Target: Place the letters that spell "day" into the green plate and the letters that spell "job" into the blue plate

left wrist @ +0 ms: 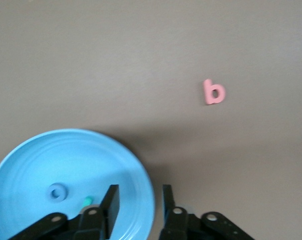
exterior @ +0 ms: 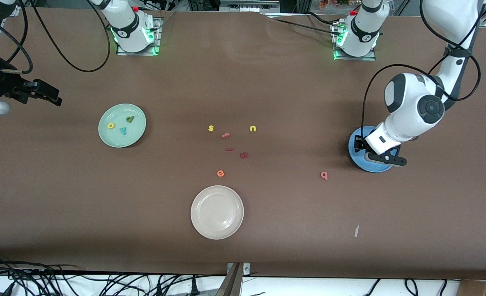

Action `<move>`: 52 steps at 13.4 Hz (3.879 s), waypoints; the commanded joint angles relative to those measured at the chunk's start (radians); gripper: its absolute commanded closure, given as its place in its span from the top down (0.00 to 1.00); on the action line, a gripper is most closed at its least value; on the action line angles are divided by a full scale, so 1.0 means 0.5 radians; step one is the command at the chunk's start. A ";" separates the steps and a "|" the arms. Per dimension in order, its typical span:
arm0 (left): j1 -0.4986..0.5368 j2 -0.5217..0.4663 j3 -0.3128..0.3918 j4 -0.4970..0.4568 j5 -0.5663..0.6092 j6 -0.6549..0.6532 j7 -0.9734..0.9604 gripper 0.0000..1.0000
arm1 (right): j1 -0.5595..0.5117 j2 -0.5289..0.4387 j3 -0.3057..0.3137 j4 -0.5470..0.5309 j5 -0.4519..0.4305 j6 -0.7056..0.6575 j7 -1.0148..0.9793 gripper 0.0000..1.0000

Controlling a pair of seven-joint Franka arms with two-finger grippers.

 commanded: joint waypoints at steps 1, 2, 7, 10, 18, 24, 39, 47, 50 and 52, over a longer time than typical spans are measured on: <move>-0.130 0.219 -0.004 0.164 -0.043 0.122 -0.098 0.58 | -0.024 -0.030 0.024 -0.026 -0.009 0.004 0.016 1.00; -0.170 0.317 -0.004 0.243 -0.043 0.143 -0.137 0.59 | -0.024 -0.027 0.024 -0.026 -0.009 0.004 0.016 1.00; -0.335 0.618 0.005 0.587 -0.040 0.168 -0.445 0.60 | -0.024 -0.027 0.024 -0.026 -0.005 0.004 0.016 1.00; -0.348 0.674 0.011 0.631 -0.037 0.171 -0.445 0.60 | -0.024 -0.027 0.024 -0.026 -0.005 0.004 0.016 1.00; -0.351 0.741 0.048 0.628 -0.019 0.257 -0.411 0.60 | -0.024 -0.027 0.021 -0.026 -0.005 0.001 0.016 1.00; -0.351 0.772 0.048 0.625 -0.016 0.291 -0.414 0.56 | -0.027 -0.027 0.021 -0.026 -0.005 0.001 0.013 1.00; -0.036 0.089 0.060 0.208 0.036 -0.111 -0.037 0.21 | -0.027 -0.024 0.018 -0.026 0.001 0.004 0.013 1.00; 0.235 -0.320 0.060 -0.231 0.036 -0.203 0.270 1.00 | -0.027 -0.024 0.018 -0.026 0.001 0.004 0.013 1.00; 0.253 -0.387 0.060 -0.295 0.036 -0.216 0.270 1.00 | -0.027 -0.024 0.018 -0.026 0.001 0.004 0.013 1.00; 0.260 -0.448 0.060 -0.296 0.036 -0.258 0.276 1.00 | -0.027 -0.024 0.018 -0.026 0.001 0.004 0.013 1.00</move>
